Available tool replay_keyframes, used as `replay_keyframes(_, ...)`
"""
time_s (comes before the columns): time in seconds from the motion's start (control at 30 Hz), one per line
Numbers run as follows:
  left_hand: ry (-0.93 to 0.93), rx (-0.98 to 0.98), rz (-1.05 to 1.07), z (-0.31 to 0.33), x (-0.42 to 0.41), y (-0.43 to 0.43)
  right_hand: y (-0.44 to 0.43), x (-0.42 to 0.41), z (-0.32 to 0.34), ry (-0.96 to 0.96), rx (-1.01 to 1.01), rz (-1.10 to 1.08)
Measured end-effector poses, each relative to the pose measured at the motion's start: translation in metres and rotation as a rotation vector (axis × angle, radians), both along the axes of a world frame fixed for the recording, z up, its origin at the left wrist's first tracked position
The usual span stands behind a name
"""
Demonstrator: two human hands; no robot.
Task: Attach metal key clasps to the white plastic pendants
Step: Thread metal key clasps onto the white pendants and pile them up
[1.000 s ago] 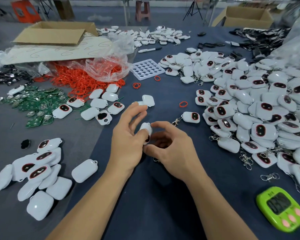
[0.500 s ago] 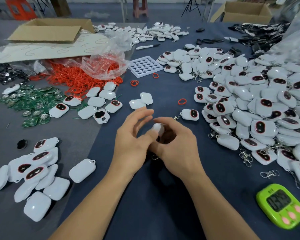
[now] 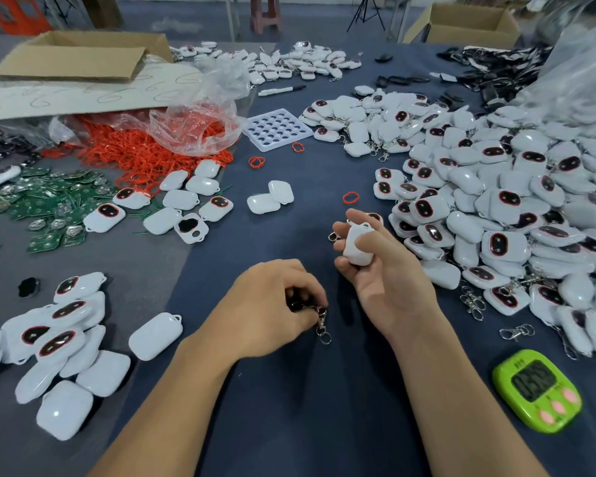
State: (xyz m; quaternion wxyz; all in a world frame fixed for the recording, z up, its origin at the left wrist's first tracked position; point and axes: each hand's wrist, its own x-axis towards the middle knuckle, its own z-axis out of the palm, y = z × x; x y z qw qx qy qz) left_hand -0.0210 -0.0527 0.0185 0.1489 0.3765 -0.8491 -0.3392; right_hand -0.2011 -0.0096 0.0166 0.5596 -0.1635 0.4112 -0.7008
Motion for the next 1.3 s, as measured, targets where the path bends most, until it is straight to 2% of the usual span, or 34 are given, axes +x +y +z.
replay_keyframes(0.1,0.056,0.052,0.067,-0.003,0.0,-0.002,0.001,0.003,-0.001,0.131,0.02,0.026)
replay_keyframes(0.33,0.164,0.036,0.339,-0.007,-0.003,-0.005,0.0,0.009,-0.005,0.38,0.032,0.087)
replay_keyframes(0.47,0.359,0.097,0.465,-0.006,-0.002,-0.008,0.001,0.013,-0.008,0.551,0.032,0.083)
replay_keyframes(0.57,0.444,0.161,0.478,-0.003,-0.002,-0.009,0.001,0.021,-0.011,0.771,0.084,0.083)
replay_keyframes(0.67,0.457,0.114,0.483,-0.003,-0.002,-0.008,0.001,0.026,-0.013,0.908,0.117,0.084)
replay_keyframes(0.9,0.36,-0.244,0.404,-0.001,-0.002,-0.003,0.003,0.029,-0.007,0.923,0.11,0.105)
replay_keyframes(1.13,0.241,-0.457,0.336,-0.006,-0.003,-0.004,0.004,0.031,-0.007,1.026,0.129,0.028)
replay_keyframes(1.2,0.234,-0.467,0.347,-0.007,-0.003,-0.004,0.004,0.033,-0.008,1.034,0.131,0.017)
replay_keyframes(1.3,0.286,-0.295,0.432,-0.006,-0.004,-0.004,0.002,0.033,-0.008,0.945,0.121,-0.017)
